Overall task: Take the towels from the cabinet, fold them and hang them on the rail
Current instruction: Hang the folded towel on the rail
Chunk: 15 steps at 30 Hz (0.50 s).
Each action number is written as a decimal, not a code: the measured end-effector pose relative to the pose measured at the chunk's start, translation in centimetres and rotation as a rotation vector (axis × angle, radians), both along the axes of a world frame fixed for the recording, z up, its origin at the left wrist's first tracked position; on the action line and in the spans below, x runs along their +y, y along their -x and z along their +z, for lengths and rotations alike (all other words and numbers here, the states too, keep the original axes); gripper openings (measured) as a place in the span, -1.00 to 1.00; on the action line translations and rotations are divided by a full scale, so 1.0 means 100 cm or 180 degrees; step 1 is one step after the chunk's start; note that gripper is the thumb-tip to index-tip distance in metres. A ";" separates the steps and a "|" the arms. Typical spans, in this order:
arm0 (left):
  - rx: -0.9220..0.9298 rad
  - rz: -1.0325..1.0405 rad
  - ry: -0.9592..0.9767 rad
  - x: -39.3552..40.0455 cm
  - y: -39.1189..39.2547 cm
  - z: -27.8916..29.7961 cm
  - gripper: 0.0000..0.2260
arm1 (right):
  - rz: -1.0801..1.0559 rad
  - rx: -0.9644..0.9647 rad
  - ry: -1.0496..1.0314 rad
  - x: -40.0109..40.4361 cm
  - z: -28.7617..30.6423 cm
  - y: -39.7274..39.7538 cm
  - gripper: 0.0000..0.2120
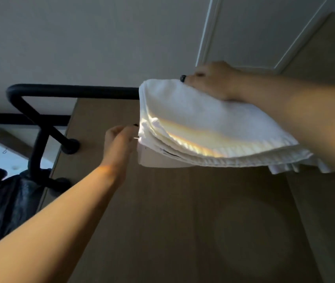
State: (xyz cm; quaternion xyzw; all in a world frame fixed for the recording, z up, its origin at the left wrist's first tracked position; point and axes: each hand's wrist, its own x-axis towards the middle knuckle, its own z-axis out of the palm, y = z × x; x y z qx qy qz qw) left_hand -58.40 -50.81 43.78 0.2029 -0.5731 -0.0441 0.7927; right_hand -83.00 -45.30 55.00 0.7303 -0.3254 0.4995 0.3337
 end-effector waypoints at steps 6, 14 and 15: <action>-0.1044 -0.0673 -0.0225 -0.002 0.023 -0.015 -0.65 | -0.0405 0.1603 0.0636 0.029 -0.121 -0.005 -0.15; -0.0920 -0.1366 -0.0462 0.020 0.034 -0.031 -0.73 | -0.1146 0.1605 0.0533 0.010 -0.134 0.014 -0.27; -0.0835 -0.1502 -0.0473 0.026 0.036 -0.035 -0.72 | -0.1081 0.1571 0.0509 0.009 -0.131 0.013 -0.29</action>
